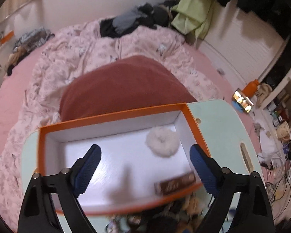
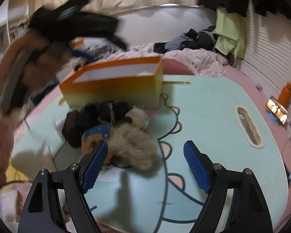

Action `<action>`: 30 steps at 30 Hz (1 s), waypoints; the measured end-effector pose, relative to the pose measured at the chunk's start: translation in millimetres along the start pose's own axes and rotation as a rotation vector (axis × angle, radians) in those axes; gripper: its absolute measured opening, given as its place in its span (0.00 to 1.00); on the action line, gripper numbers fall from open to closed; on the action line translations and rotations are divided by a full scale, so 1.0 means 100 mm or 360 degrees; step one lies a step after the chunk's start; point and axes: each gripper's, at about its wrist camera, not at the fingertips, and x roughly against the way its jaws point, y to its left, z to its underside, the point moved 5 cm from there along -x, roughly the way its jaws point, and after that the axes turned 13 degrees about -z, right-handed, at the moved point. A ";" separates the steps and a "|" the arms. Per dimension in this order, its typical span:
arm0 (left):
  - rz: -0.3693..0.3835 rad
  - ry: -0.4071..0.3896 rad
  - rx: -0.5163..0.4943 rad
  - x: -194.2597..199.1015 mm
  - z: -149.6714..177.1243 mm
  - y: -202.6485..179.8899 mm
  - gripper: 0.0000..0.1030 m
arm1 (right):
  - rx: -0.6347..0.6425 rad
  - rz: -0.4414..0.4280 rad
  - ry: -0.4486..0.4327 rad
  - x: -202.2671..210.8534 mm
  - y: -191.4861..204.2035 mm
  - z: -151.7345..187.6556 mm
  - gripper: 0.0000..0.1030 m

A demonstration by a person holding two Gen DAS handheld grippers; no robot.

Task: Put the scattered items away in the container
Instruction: 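Reach into the box and grasp the white fluffy pompom with the left tool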

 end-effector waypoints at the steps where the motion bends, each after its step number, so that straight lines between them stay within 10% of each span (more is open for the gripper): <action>1: -0.0003 0.0026 -0.0017 -0.08 -0.02 -0.06 0.88 | 0.0010 -0.0001 0.0017 -0.02 0.01 0.01 0.78; 14: -0.0013 0.0255 -0.0076 -0.67 0.02 -0.38 0.69 | -0.0213 -0.0090 0.0031 -0.03 -0.24 0.07 0.78; 17: 0.0106 0.0350 -0.0038 -0.74 0.04 -0.40 0.40 | -0.0214 -0.0092 0.0032 -0.04 -0.22 0.06 0.78; 30: 0.0121 0.0091 -0.0093 -0.24 -0.05 -0.17 0.37 | -0.0229 -0.0098 0.0031 -0.04 -0.23 0.07 0.78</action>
